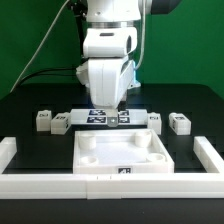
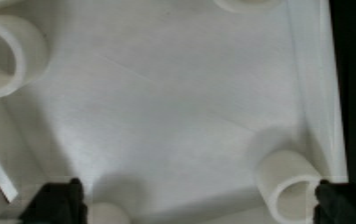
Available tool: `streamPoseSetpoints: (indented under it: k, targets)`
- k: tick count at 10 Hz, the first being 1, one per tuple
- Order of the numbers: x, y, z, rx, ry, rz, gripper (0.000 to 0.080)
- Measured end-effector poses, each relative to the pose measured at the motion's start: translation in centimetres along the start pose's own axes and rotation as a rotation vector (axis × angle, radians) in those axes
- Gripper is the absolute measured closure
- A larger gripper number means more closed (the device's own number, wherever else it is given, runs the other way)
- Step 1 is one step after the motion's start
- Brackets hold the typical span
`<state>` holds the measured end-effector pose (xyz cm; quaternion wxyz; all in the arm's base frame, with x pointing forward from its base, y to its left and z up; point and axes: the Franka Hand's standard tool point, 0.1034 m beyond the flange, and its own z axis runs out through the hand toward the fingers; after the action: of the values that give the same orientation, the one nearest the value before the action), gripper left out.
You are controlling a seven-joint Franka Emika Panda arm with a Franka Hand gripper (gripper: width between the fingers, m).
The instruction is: Assemble one leg
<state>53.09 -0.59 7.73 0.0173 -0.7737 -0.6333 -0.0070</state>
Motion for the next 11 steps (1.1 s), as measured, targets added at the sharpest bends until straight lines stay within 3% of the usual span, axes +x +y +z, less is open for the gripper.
streamPoseSetpoints:
  k: [2, 5, 8, 11]
  targets:
    - [-0.2, -0.6, 0.5, 0.013, -0.002, -0.062, 0.015]
    - [0.3, -2.2, 2.7, 0.023, -0.017, -0.267, 0.015]
    - [-0.6, -3.4, 5.1, 0.07, -0.023, -0.272, 0.015]
    - [-1.1, -4.0, 6.0, 0.09, -0.021, -0.251, 0.015]
